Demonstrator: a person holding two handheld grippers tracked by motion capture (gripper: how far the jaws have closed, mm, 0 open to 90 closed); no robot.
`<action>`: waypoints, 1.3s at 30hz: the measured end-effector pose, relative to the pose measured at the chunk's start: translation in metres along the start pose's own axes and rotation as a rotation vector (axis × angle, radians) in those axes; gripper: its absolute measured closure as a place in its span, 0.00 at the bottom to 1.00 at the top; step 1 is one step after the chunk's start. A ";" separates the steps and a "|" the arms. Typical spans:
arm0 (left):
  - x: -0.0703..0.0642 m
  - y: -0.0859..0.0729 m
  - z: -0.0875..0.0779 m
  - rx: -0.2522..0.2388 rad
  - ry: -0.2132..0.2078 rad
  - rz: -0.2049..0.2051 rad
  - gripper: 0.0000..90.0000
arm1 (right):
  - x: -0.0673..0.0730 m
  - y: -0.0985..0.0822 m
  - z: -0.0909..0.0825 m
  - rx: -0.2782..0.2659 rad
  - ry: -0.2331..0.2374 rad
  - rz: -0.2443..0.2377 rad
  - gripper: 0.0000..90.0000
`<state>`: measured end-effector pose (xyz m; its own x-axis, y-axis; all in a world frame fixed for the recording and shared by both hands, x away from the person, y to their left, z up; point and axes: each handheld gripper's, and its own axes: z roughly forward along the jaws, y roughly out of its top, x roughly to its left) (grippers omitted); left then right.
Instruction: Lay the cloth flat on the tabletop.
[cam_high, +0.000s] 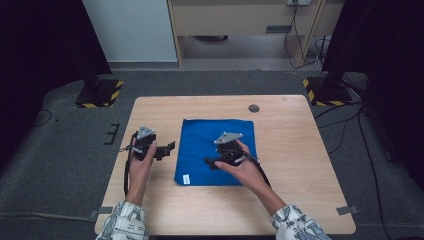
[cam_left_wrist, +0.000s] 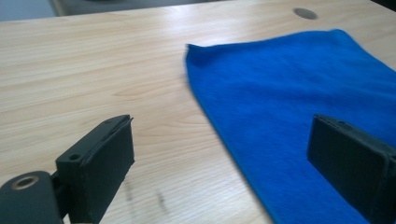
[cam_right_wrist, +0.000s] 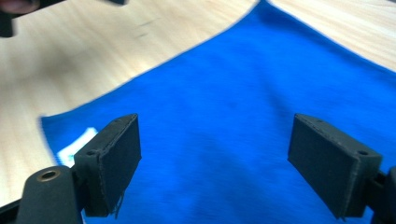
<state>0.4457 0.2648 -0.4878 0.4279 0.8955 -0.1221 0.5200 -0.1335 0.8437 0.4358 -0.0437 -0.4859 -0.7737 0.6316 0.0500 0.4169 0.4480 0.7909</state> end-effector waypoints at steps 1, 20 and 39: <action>0.001 0.000 -0.001 0.000 -0.001 -0.006 0.08 | 0.005 0.001 0.001 0.003 0.010 -0.009 0.19; 0.015 -0.009 -0.009 0.013 0.051 0.027 0.09 | 0.059 0.004 0.025 0.032 0.132 -0.096 0.44; 0.014 -0.012 -0.004 0.042 0.044 0.037 0.09 | 0.108 0.000 0.048 0.031 0.232 -0.142 0.54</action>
<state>0.4428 0.2802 -0.4973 0.4149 0.9073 -0.0676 0.5354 -0.1835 0.8244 0.3749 0.0551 -0.5102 -0.9127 0.4006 0.0809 0.3077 0.5434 0.7811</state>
